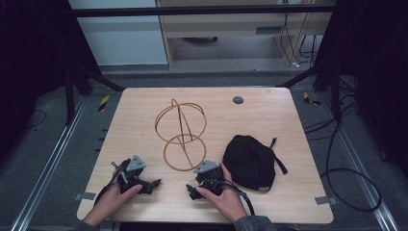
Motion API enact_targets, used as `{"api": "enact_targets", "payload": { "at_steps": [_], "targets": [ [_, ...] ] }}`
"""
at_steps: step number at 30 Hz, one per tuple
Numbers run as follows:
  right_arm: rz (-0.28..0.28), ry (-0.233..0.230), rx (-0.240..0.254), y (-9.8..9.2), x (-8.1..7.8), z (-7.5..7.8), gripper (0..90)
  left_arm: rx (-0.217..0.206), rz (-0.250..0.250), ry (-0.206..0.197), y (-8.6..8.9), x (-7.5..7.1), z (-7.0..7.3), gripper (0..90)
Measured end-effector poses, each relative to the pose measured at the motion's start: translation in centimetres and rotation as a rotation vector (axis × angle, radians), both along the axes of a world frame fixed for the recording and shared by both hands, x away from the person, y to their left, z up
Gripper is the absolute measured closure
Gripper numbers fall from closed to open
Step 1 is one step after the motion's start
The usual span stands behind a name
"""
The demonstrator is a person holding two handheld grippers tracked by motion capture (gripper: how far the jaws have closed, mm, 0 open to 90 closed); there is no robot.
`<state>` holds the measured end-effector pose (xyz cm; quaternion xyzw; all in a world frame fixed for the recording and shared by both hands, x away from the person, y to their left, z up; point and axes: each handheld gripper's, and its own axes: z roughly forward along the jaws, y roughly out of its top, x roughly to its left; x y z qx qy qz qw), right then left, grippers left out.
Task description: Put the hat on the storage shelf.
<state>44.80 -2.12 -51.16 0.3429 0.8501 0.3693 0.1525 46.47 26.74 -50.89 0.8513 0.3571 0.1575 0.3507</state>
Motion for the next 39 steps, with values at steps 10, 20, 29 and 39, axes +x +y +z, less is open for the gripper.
{"api": "enact_targets", "payload": {
  "at_steps": [10, 20, 29, 39],
  "targets": [
    [-0.018, 0.026, -0.021, -0.8, 0.0, 0.6, 11.9, 0.004, 0.001, 0.001, 0.0, 0.0, 0.0, 0.0],
    [-0.023, -0.08, -0.071, -2.1, -1.1, 6.6, 12.3, 0.0, 0.013, 0.0, -0.1, -0.2, 0.0, 0.0],
    [-0.051, -0.115, -0.213, -6.0, -0.4, 12.8, 13.8, -0.001, 0.002, 0.0, 0.0, -0.1, 0.0, 0.0],
    [-0.134, -0.045, -0.273, -11.9, 0.5, 15.1, 14.8, 0.002, -0.013, 0.0, 0.1, -0.1, 0.0, 0.0]
  ]
}}
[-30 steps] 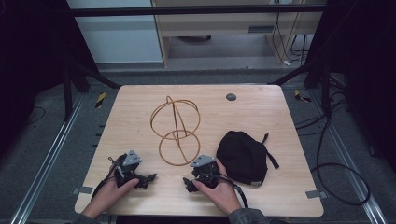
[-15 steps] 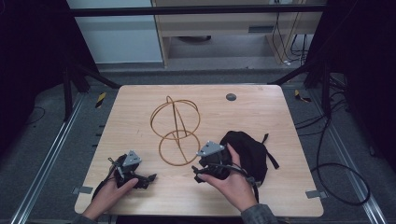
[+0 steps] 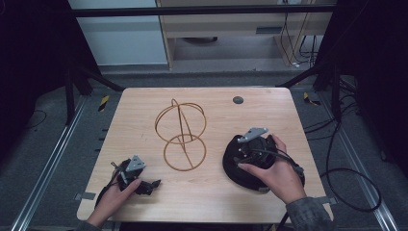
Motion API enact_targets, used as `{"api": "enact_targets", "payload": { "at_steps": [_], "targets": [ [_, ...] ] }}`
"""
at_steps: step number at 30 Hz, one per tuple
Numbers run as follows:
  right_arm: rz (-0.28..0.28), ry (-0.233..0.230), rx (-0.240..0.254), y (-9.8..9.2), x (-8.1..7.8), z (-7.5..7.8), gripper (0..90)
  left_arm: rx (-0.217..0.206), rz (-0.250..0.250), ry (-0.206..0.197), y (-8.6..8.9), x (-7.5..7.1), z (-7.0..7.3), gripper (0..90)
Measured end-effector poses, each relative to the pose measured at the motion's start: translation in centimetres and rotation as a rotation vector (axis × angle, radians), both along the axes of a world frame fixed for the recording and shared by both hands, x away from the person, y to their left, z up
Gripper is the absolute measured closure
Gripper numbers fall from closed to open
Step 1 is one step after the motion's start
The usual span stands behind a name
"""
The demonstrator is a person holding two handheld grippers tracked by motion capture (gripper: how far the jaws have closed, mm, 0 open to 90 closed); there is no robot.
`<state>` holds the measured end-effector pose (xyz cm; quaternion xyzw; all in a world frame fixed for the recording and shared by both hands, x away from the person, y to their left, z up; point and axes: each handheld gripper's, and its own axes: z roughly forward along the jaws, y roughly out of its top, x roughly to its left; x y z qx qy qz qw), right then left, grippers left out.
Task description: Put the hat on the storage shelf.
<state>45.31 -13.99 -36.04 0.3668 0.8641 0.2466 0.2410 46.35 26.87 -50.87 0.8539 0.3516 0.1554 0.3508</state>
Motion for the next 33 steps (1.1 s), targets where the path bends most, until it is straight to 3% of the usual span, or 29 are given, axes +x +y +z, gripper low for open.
{"api": "enact_targets", "payload": {
  "at_steps": [4, 8, 15, 20, 25, 33],
  "targets": [
    [-0.018, 0.009, -0.024, -1.4, 0.5, 0.4, 15.5, 0.003, -0.004, 0.001, 0.1, -0.1, 0.0, 0.0],
    [-0.012, 0.048, -0.058, -2.3, 1.0, 0.0, 18.3, 0.007, -0.006, 0.006, 0.1, -0.1, 0.1, 0.0],
    [0.007, 0.122, -0.048, -3.2, 1.9, 0.1, 24.1, -0.001, -0.004, 0.0, 0.1, -0.2, 0.0, 0.0],
    [0.027, 0.168, -0.062, -3.1, 2.9, 0.2, 24.8, 0.002, -0.006, 0.0, 0.1, -0.2, 0.0, 0.0],
    [0.04, 0.183, -0.059, -3.0, 3.9, 0.5, 26.0, 0.0, -0.006, 0.0, 0.1, -0.2, 0.0, 0.0],
    [0.058, 0.207, -0.083, -2.4, 4.0, 0.6, 28.3, -0.002, -0.008, 0.0, 0.1, -0.3, 0.0, 0.0]
  ]
}}
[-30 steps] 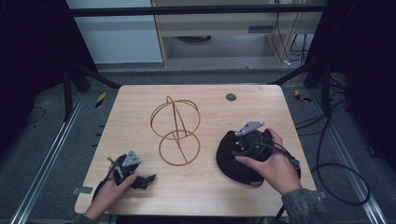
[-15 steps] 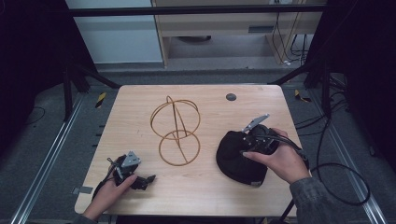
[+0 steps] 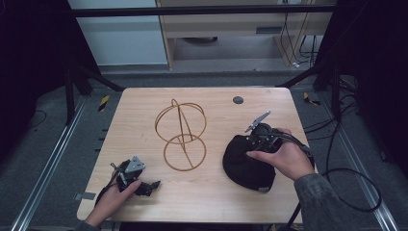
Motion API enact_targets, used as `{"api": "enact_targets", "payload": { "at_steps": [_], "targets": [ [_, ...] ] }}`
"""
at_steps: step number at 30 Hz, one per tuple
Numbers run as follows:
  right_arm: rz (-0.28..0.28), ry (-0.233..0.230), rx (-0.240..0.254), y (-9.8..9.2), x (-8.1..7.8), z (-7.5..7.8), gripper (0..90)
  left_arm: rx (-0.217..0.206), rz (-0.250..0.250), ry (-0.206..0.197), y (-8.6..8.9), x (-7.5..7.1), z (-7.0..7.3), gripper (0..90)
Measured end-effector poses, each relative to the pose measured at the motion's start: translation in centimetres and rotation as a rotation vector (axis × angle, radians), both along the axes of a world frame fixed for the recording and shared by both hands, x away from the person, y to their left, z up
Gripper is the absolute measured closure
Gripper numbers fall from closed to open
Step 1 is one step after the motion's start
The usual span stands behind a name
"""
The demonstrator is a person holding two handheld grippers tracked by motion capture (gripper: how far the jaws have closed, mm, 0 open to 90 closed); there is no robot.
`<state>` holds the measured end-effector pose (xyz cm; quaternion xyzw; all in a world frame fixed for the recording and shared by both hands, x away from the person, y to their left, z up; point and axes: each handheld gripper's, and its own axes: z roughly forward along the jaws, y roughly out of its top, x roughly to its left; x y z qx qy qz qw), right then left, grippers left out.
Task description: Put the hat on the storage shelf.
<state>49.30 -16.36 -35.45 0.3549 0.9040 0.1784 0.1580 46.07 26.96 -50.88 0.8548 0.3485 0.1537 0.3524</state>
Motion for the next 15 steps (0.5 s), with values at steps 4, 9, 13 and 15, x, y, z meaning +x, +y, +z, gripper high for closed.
{"api": "enact_targets", "payload": {
  "at_steps": [4, 9, 13, 15],
  "targets": [
    [0.01, 0.004, -0.007, 0.03, 0.08, 0.06, 29.1, -0.001, 0.001, 0.0, -0.01, 0.0, -0.01, 0.0],
    [0.014, 0.0, 0.001, -0.02, 0.19, 0.3, 30.7, -0.001, 0.001, 0.0, -0.01, 0.0, -0.01, 0.0],
    [0.027, 0.013, -0.004, 0.23, 0.16, 0.36, 31.7, -0.001, 0.001, 0.0, -0.01, 0.0, -0.01, 0.0],
    [0.037, 0.022, -0.008, 0.38, 0.24, 0.31, 31.7, -0.001, 0.001, 0.0, -0.01, 0.0, -0.01, 0.0]
  ]
}}
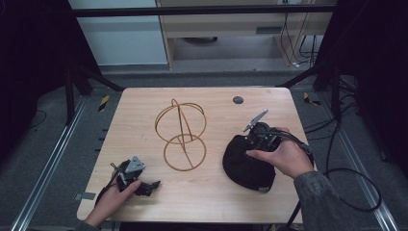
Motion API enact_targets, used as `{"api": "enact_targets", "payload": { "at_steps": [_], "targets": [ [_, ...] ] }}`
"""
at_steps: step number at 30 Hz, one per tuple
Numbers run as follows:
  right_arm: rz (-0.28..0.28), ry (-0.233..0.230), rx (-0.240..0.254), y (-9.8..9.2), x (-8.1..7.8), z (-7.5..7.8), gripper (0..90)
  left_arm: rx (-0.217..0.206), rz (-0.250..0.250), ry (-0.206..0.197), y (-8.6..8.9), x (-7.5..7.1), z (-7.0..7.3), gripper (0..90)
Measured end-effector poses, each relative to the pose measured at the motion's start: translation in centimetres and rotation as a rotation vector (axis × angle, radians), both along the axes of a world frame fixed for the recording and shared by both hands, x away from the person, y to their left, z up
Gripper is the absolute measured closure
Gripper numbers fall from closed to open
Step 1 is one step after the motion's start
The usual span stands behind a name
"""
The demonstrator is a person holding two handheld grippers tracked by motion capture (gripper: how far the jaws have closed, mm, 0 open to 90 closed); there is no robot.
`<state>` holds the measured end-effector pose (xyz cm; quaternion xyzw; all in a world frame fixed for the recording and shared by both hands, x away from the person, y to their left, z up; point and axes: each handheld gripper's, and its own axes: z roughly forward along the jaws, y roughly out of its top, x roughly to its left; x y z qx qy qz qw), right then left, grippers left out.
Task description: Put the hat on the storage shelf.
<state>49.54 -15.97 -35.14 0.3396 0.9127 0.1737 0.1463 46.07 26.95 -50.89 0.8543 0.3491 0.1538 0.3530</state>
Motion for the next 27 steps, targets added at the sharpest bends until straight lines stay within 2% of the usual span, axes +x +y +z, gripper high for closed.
{"api": "enact_targets", "payload": {
  "at_steps": [5, 11, 18, 25, 27],
  "targets": [
    [-0.004, 0.02, -0.032, 0.2, 0.4, -0.6, 32.6, 0.0, 0.0, 0.0, 0.0, 0.0, 0.0, 0.0],
    [-0.021, 0.033, -0.043, 0.1, 1.3, -1.5, 36.4, 0.0, 0.0, 0.0, 0.0, 0.0, 0.0, 0.0],
    [-0.031, 0.077, -0.07, 0.4, 2.2, -2.5, 43.1, 0.0, -0.003, 0.0, 0.0, 0.0, 0.0, 0.0],
    [-0.048, 0.112, -0.078, 0.4, 2.8, -3.4, 44.5, 0.0, -0.005, 0.0, -0.1, -0.1, 0.0, 0.0],
    [-0.051, 0.12, -0.087, 0.4, 3.0, -3.7, 48.4, 0.0, -0.006, 0.0, -0.1, -0.1, 0.0, 0.0]
  ]
}}
